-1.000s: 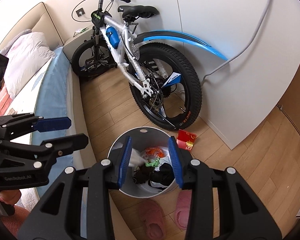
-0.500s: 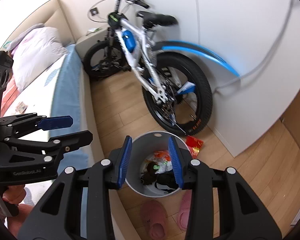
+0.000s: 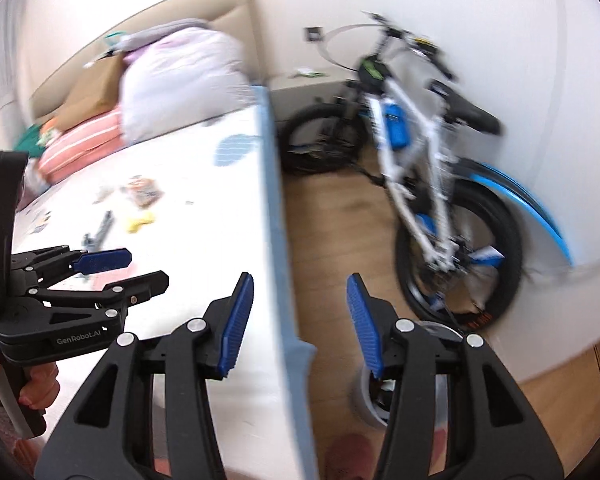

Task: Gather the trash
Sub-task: 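Move both tools back over the bed toward the grey cloth and yellow bow, then grasp the grey cloth with the left tool while the right tool grasps the yellow bow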

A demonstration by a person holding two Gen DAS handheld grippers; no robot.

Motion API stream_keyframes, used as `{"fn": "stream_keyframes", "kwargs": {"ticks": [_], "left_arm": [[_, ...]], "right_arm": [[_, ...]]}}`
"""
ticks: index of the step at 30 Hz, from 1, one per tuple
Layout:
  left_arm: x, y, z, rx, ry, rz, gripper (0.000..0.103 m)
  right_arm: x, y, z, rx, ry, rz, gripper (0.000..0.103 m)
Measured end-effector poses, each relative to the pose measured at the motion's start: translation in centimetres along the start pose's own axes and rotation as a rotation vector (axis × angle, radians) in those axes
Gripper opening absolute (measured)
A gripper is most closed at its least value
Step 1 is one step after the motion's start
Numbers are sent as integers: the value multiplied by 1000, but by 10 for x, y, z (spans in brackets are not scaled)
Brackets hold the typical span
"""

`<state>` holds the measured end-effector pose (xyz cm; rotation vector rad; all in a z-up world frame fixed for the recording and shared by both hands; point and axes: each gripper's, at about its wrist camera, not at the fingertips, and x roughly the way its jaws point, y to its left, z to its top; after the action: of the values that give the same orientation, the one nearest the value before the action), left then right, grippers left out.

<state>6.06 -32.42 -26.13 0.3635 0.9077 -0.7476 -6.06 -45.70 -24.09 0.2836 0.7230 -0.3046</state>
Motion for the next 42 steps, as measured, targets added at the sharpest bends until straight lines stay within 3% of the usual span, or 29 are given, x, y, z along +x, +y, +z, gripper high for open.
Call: {"fn": "stream_keyframes", "kwargs": {"ticks": [8,12,16,25,29,37,40,42], "left_arm": [[-36,145,-12,-246,-11,173,61],[-42,192,-14,-332,-17,229,61],[-33,220,-17,-350,-6,257,61],[32,266,-25,-371,60,238,61],[56,279,-35,-375,100,239,61],[73,285,-44,-394,102,222,59],[72,285,-45,-394,95,239,50],[71,288,-45,-401,94,246,36]], "right_arm": [[44,138,48,-180,-19,195,48],[78,187,65,-224,15,250,48],[105,221,76,-245,34,271,48],[204,242,76,-116,136,271,48],[245,249,65,-127,194,247,48],[273,256,52,-173,225,215,49],[272,266,49,-248,222,180,49],[271,271,45,-304,215,146,44]]}}
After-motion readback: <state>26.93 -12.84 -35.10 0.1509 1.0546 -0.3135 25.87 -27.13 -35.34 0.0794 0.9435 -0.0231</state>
